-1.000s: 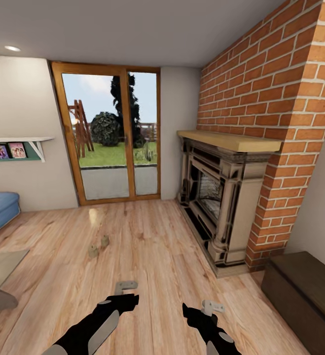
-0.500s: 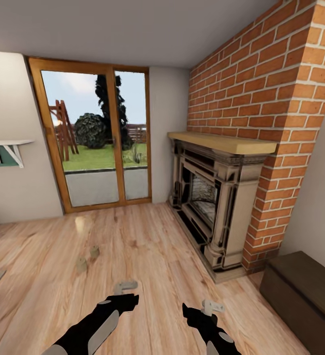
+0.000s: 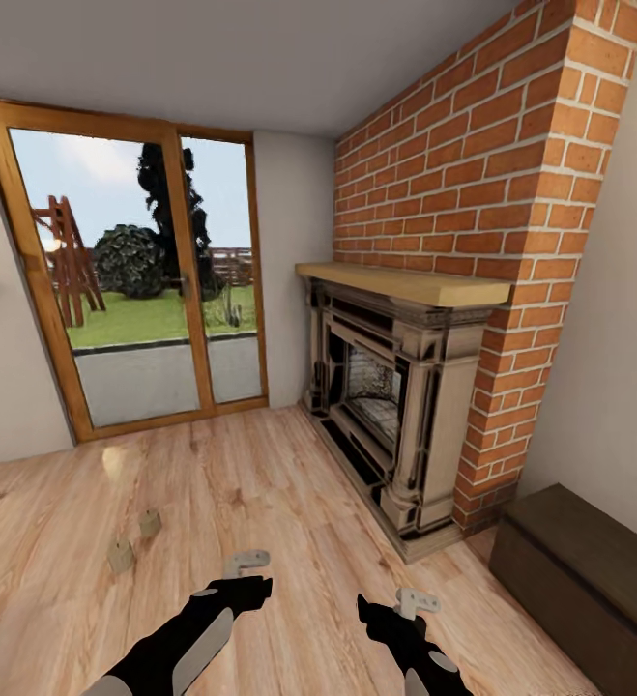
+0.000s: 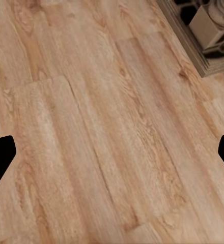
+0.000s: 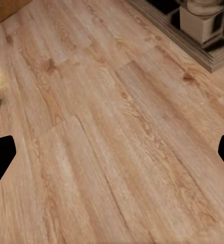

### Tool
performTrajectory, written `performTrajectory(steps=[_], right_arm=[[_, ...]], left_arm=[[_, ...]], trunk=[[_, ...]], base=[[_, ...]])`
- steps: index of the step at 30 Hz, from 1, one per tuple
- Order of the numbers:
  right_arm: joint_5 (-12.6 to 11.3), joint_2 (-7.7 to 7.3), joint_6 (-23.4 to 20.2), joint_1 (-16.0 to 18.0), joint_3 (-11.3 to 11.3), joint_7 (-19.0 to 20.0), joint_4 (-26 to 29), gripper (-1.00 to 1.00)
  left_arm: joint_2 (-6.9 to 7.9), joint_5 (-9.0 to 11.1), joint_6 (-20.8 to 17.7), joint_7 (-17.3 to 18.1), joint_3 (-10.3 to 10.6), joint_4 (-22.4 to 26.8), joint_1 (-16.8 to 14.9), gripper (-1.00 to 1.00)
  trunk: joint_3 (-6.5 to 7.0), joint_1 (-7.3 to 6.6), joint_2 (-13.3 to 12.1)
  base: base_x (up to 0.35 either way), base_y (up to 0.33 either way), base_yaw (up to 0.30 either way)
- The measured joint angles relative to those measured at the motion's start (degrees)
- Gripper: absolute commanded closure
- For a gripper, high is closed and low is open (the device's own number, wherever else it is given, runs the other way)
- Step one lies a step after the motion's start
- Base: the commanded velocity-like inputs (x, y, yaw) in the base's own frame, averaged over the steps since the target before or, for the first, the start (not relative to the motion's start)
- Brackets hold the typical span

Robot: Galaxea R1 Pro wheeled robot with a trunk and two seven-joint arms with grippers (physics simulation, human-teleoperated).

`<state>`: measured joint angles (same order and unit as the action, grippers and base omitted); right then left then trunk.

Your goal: Place each of the two pumpkins and all three candles from the living room inside a cabinet in the living room (use any cabinet), then make sure every cabinet is closed, and position the cauldron so it is next to a table in the living room.

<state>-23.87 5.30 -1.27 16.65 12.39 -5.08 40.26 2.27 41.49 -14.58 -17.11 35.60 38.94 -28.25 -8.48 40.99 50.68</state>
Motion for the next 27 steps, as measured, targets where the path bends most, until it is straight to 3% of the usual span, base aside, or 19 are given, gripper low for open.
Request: performTrajectory(steps=[16,27], right_arm=[[-0.02,0.0,0.0,0.0,-0.08,0.0,0.0,-1.0],[-0.07,0.05,0.0,0.01,-0.06,0.0,-0.02,-1.0]], left_arm=[[0.0,0.0,0.01,0.01,0.04,0.0,0.0,-1.0],[0.01,0.0,0.0,0.0,-0.01,0.02,0.01,-1.0]], trunk=[[0.78,0.01,-0.01],[0.76,0.02,-0.01]], base=[[0.035,0.013,-0.251],[0.0,0.0,-0.063]])
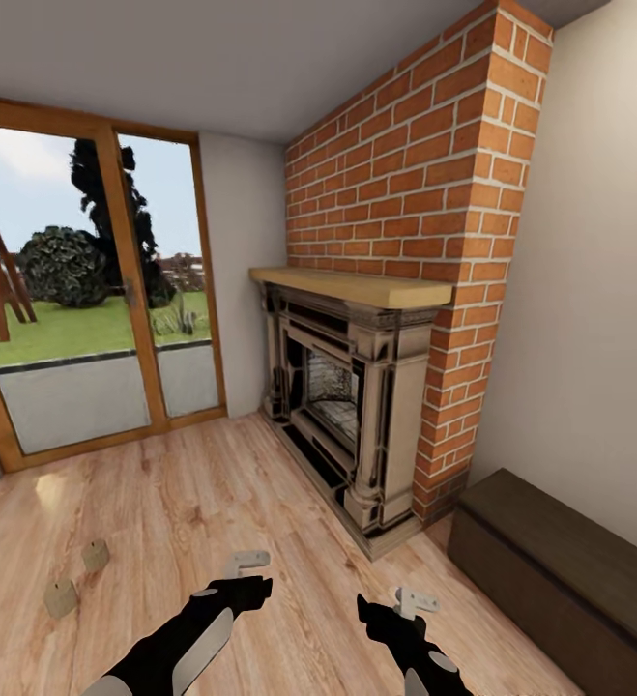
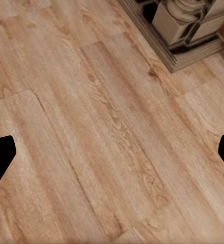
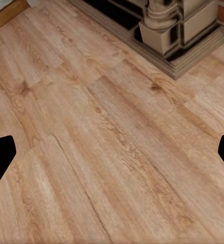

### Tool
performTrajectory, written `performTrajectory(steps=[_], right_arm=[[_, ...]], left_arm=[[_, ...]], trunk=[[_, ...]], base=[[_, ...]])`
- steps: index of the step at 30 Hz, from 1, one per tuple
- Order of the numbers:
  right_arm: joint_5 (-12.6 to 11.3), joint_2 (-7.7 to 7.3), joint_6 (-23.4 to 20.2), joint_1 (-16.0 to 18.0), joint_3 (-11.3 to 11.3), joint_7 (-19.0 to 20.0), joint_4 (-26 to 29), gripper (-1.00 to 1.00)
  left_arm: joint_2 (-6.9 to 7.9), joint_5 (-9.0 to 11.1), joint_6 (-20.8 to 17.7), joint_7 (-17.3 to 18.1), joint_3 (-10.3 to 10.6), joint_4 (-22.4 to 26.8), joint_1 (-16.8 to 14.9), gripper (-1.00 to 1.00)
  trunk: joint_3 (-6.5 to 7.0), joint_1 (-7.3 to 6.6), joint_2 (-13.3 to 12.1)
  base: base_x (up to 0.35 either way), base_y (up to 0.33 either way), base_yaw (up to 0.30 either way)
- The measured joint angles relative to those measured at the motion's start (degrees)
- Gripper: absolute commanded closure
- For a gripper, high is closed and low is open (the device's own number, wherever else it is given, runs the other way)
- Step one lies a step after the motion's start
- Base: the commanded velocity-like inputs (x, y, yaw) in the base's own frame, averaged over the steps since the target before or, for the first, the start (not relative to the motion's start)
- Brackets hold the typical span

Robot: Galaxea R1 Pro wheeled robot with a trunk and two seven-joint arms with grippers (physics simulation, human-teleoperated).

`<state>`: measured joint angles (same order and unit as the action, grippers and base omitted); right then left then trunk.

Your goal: Place each of the two pumpkins and all three candles from the living room inside a cabinet in the living room (use any cabinet), then make sure every cabinet is closed, and position the cauldron so it is next to a table in the living room.

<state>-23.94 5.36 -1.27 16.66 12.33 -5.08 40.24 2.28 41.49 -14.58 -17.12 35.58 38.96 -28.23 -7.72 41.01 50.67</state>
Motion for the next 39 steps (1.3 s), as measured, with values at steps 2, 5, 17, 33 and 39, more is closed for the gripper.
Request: performTrajectory(steps=[2,5,17,33,39], right_arm=[[-0.01,-0.02,0.0,0.0,-0.01,0.0,0.0,-1.0],[-0.01,-0.04,0.0,0.0,-0.02,0.0,0.0,-1.0],[-0.02,-0.05,0.0,-0.01,-0.12,0.0,0.0,-1.0],[-0.03,-0.05,0.0,-0.01,-0.12,0.0,-0.08,-1.0],[-0.09,-0.05,0.0,-0.01,-0.16,0.0,-0.07,-1.0]], left_arm=[[0.0,0.0,0.0,0.0,0.01,0.0,0.0,-1.0],[0.0,0.0,0.0,0.0,0.04,0.0,0.0,-1.0],[0.0,0.0,0.01,0.01,0.06,0.02,-0.01,-1.0],[-0.01,0.0,0.0,0.15,0.06,-0.01,-0.01,-1.0],[0.0,0.0,0.07,0.18,0.07,-0.02,-0.01,-1.0]], trunk=[[-0.09,0.0,0.0],[-0.26,0.0,0.0],[-0.99,0.0,0.0],[-1.98,0.0,0.0],[-2.36,0.0,0.0]], base=[[0.0,0.0,-0.08],[0.0,0.0,-0.114],[0.0,0.0,-0.175],[0.0,0.044,-0.198],[0.0,0.033,-0.199]])
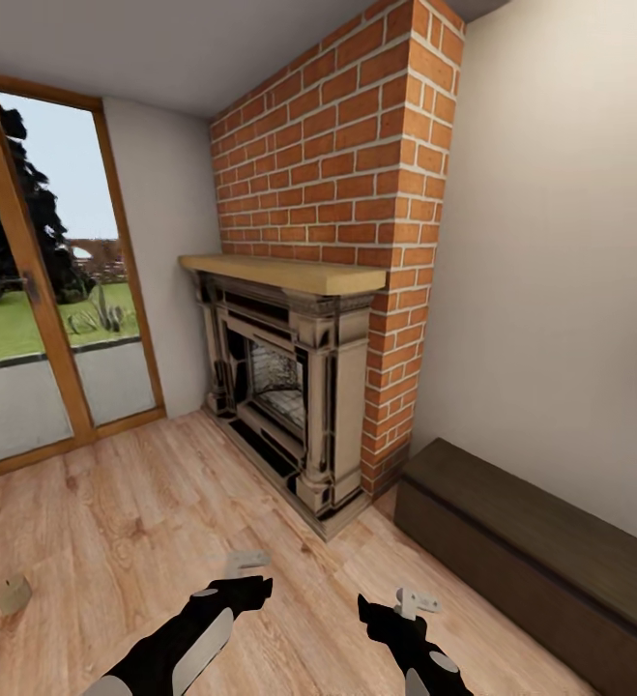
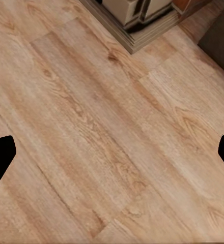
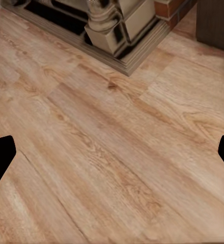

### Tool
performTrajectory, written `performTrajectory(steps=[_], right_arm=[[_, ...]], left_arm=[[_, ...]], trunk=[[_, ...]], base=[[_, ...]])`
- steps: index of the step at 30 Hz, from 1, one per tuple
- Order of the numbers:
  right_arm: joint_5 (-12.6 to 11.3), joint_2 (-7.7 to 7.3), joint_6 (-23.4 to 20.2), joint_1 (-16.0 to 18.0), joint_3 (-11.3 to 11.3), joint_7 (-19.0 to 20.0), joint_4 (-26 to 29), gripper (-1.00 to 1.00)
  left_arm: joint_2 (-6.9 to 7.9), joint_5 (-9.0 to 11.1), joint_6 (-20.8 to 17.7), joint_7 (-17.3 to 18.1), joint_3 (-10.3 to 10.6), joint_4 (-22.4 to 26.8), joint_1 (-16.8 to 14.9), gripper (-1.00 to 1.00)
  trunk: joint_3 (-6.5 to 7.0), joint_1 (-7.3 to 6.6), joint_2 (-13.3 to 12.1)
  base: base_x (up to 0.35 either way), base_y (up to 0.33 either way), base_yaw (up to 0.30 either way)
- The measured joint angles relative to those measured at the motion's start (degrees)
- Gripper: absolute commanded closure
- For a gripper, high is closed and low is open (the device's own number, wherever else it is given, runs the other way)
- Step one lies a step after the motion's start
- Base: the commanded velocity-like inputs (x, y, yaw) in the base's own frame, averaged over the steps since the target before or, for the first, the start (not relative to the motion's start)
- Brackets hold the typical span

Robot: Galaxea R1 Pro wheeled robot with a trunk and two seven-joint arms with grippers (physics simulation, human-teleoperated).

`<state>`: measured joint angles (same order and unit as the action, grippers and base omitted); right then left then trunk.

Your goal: Place each of the two pumpkins and all three candles from the living room inside a cabinet in the living room (use any cabinet), then make sure every cabinet is closed, and position the cauldron so it is next to a table in the living room.

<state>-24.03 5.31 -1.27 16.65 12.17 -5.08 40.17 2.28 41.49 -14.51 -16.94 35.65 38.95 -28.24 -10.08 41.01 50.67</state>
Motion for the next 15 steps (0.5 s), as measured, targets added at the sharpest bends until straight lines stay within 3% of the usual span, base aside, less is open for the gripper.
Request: performTrajectory(steps=[15], right_arm=[[0.04,0.0,0.0,0.0,-0.32,-0.1,0.05,-1.0]], left_arm=[[-0.18,-0.26,0.36,0.01,0.12,-0.04,-0.03,-1.0]], trunk=[[-0.93,0.0,0.0]], base=[[0.0,0.002,-0.199]])
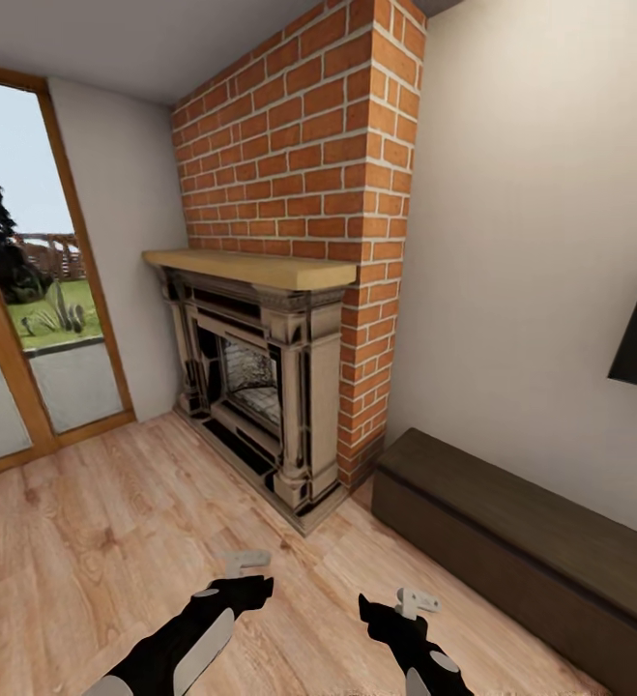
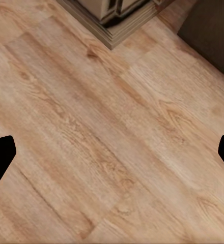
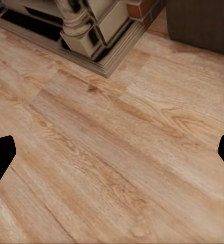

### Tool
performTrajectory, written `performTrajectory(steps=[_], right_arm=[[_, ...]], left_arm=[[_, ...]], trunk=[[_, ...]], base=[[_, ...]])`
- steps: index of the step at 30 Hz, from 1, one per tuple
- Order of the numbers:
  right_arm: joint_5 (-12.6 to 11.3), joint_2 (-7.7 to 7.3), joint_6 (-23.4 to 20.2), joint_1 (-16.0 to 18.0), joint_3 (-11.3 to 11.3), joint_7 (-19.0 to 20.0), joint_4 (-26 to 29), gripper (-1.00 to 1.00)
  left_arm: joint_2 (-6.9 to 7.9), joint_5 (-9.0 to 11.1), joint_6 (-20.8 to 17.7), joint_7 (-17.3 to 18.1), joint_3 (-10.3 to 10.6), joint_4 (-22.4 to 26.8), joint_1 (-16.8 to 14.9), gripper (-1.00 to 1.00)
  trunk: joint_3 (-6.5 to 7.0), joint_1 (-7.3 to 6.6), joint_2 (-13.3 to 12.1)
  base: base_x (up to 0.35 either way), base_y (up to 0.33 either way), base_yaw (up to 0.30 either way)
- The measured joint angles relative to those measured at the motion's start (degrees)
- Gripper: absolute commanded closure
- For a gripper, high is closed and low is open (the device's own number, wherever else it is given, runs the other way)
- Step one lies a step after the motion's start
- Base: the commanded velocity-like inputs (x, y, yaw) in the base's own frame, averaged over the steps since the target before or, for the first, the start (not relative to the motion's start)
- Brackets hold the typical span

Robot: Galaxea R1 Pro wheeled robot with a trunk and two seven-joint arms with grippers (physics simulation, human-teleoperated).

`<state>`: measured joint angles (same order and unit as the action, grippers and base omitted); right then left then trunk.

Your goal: Place each of the two pumpkins and all three candles from the living room inside a cabinet in the living room (use any cabinet), then make sure every cabinet is closed, and position the cauldron so it is next to a table in the living room.

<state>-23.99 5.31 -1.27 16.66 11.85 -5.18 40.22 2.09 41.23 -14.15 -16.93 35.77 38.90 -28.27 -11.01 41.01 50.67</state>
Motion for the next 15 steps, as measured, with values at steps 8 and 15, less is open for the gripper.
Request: performTrajectory(steps=[8,15], right_arm=[[0.03,0.0,0.0,0.0,0.0,-0.07,0.17,-1.0],[-0.04,0.0,0.0,0.0,0.01,-0.07,0.39,-1.0]], left_arm=[[-0.36,0.0,0.07,-0.25,0.28,-0.01,0.03,-1.0],[-0.56,-0.06,-1.95,-0.41,0.33,0.06,0.03,-1.0]], trunk=[[-0.5,0.0,0.0],[-0.93,0.0,0.0]], base=[[0.0,0.0,-0.198],[0.0,0.0,-0.197]])
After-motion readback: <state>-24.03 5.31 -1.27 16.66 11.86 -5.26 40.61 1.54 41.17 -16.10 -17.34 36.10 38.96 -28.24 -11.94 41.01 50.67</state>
